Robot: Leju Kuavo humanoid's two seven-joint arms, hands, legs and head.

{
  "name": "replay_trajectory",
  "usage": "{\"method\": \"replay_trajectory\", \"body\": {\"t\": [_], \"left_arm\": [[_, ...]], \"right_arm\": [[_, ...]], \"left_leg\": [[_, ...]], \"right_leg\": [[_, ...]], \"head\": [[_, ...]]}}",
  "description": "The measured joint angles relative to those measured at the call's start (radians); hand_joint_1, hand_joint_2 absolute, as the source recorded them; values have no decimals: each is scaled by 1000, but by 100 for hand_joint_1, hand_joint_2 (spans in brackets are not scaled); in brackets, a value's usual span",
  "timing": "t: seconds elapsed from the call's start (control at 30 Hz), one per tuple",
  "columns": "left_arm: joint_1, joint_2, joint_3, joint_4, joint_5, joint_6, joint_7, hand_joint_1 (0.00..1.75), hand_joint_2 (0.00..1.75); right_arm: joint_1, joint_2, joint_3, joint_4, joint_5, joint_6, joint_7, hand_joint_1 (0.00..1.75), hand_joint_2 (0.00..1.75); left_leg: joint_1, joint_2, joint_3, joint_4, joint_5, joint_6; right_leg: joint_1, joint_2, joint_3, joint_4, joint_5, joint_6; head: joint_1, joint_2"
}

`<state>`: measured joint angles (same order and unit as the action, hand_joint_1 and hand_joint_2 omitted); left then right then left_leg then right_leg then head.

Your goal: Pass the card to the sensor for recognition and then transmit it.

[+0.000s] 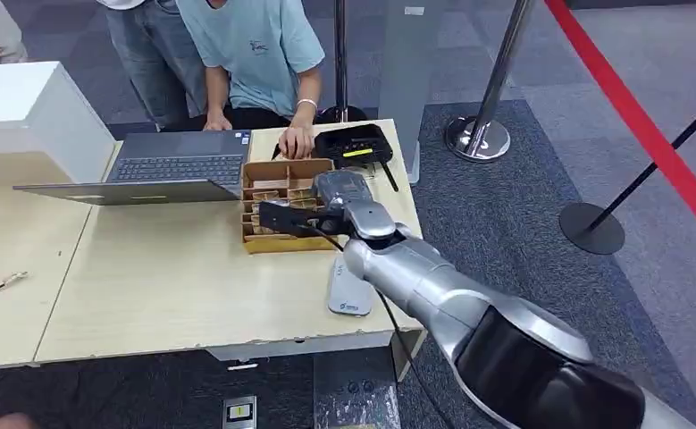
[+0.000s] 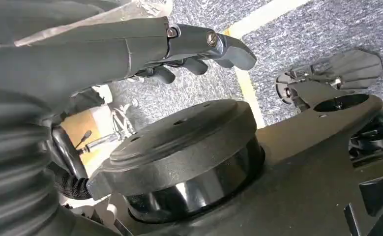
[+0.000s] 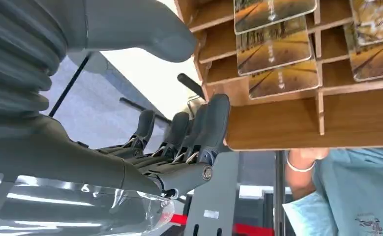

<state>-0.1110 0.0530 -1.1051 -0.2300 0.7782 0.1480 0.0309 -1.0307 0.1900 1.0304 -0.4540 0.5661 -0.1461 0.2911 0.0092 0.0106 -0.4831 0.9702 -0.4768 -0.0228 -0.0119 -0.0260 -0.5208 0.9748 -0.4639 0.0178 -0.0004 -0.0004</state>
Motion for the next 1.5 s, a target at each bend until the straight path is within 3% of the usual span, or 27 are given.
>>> {"method": "replay_trajectory", "body": {"t": [0.33, 0.6, 1.5], "left_arm": [[0, 0, 0, 0, 11, -11, 8, 0, 175], [0, 0, 0, 0, 12, -17, 10, 0, 175], [0, 0, 0, 0, 14, -1, 1, 0, 175]], "right_arm": [[1, 8, 2, 0, 6, 8, -1, 84, 175], [8, 26, 3, 0, 8, 9, -2, 94, 175], [31, 15, 3, 10, 7, 11, -1, 96, 175]], "left_leg": [[0, 0, 0, 0, 0, 0], [0, 0, 0, 0, 0, 0], [0, 0, 0, 0, 0, 0]], "right_leg": [[0, 0, 0, 0, 0, 0], [0, 0, 0, 0, 0, 0], [0, 0, 0, 0, 0, 0]], "head": [[0, 0], [0, 0], [0, 0]]}}
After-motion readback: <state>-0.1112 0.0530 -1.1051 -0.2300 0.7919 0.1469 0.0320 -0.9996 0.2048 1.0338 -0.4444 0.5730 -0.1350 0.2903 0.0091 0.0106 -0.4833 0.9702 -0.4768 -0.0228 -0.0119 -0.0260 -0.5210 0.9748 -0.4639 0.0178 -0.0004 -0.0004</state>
